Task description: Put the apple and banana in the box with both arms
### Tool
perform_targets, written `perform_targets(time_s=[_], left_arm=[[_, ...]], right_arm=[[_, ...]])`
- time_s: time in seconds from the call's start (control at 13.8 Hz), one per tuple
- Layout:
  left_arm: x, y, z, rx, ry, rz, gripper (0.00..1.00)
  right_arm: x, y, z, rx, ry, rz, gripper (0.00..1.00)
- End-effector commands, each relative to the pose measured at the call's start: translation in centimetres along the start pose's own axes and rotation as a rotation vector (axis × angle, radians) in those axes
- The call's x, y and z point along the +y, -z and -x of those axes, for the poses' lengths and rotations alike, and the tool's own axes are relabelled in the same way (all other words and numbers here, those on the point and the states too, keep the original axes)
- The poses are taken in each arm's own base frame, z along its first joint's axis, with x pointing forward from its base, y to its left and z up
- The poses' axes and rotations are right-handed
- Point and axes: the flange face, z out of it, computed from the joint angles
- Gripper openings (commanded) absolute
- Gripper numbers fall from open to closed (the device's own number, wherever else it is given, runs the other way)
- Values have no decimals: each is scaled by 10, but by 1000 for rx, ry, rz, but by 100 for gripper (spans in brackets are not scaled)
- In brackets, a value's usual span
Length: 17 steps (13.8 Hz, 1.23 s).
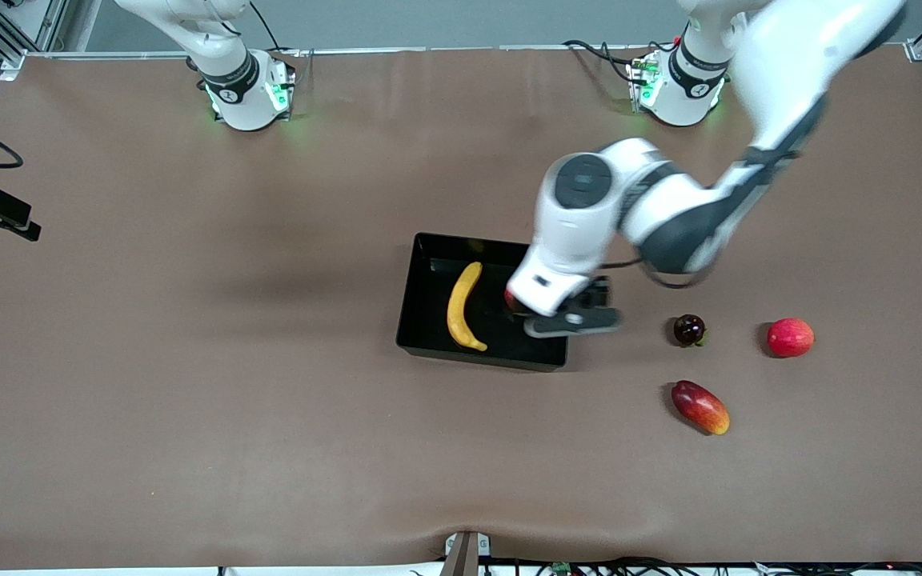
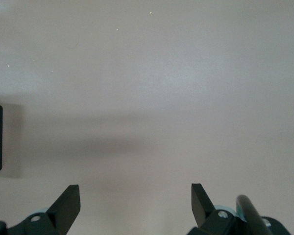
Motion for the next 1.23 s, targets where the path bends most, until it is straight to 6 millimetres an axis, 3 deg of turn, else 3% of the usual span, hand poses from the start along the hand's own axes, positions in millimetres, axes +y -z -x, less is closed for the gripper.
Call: perform_targets(time_s=[0.0,0.36,0.51,0.72,1.16], left_arm=[[-62,29,-20,-46,43,-4,100],[-178,80,-44,-100,-24,-18,100],[-211,96,-48,-102,-45,-11,100],[-223,106,-45,-117,-41,-22,100],[-235,118,-57,-89,-31,-5,100]], right_arm=[[-1,1,0,6,2,1,100],[1,-1,-2,11,-1,3,100],[-1,-1,-3,14,3,3,100],[-1,-2,-4,12,3,3,100],[-1,-4,-5,7,2,4,100]])
